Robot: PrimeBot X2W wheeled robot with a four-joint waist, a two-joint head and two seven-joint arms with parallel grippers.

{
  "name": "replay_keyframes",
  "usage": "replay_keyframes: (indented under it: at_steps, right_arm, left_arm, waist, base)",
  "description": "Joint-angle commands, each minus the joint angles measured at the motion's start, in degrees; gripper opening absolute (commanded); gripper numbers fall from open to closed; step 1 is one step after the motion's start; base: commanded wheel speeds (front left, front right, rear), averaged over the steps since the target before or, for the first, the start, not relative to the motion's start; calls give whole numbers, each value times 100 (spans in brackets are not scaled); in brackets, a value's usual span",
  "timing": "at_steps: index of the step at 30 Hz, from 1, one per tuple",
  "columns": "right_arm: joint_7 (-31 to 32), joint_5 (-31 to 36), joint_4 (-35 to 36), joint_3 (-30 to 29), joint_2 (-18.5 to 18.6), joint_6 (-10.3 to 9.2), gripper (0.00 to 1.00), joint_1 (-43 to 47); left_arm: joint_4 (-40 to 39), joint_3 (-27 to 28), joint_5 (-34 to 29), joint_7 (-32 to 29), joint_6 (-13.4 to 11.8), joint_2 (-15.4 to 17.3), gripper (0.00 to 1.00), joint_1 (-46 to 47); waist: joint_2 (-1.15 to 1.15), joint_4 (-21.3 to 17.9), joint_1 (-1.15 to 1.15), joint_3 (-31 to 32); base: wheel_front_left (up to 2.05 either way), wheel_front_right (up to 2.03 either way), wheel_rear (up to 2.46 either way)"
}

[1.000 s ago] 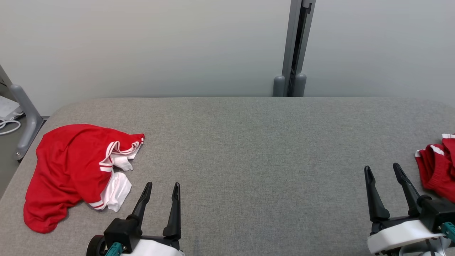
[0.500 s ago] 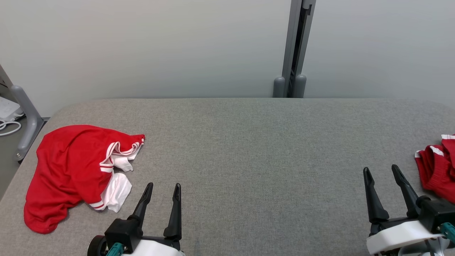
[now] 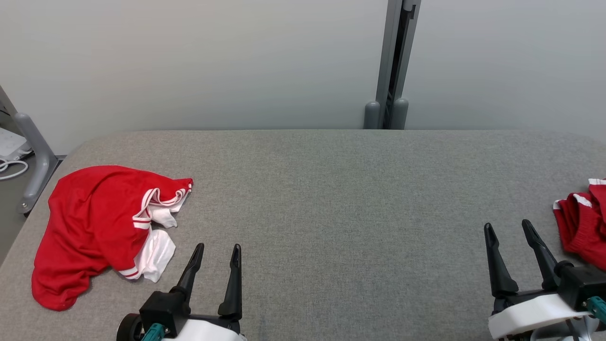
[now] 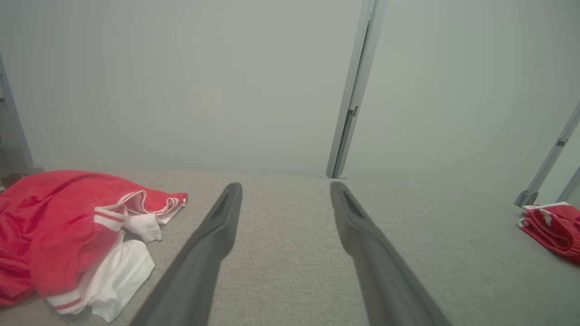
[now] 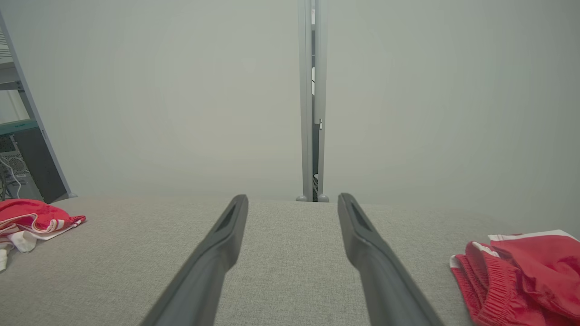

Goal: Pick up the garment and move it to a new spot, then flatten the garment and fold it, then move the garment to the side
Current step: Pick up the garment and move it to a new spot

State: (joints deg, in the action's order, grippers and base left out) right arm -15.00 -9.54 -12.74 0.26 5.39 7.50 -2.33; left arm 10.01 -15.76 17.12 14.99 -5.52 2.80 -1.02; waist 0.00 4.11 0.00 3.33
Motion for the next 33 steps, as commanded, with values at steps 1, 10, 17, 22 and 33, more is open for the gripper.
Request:
replay_keyframes:
  at_steps: [1, 10, 17, 22, 33]
  right_arm:
    - [-27, 14, -15, -14, 29, -2, 100, 47]
    - [-27, -16, -15, -46, 2, -2, 100, 94]
    - [-27, -114, -2, 99, -58, -2, 100, 126]
    - [-27, -193, -8, 269, -100, -2, 100, 115]
    - [-27, -263, -102, 648, -125, -2, 100, -117]
  left_arm:
    - [5, 7, -4, 24, 33, 24, 100, 9]
    - [52, -117, -128, 24, 81, 26, 100, 153]
    - [8, -31, -269, 24, 122, 25, 100, 131]
    - [-23, 102, -363, 24, 160, 25, 100, 82]
    - [-194, 404, -401, 24, 145, 18, 100, 2]
  waist:
    - [0, 4, 0, -2]
    - [0, 408, 0, -61]
    - [0, 1159, 0, -92]
    - [0, 1712, 0, -56]
    - [0, 2319, 0, -40]
  base:
    - [0, 0, 0]
    - [0, 0, 0]
    - [0, 0, 0]
    - [0, 0, 0]
    - [0, 0, 0]
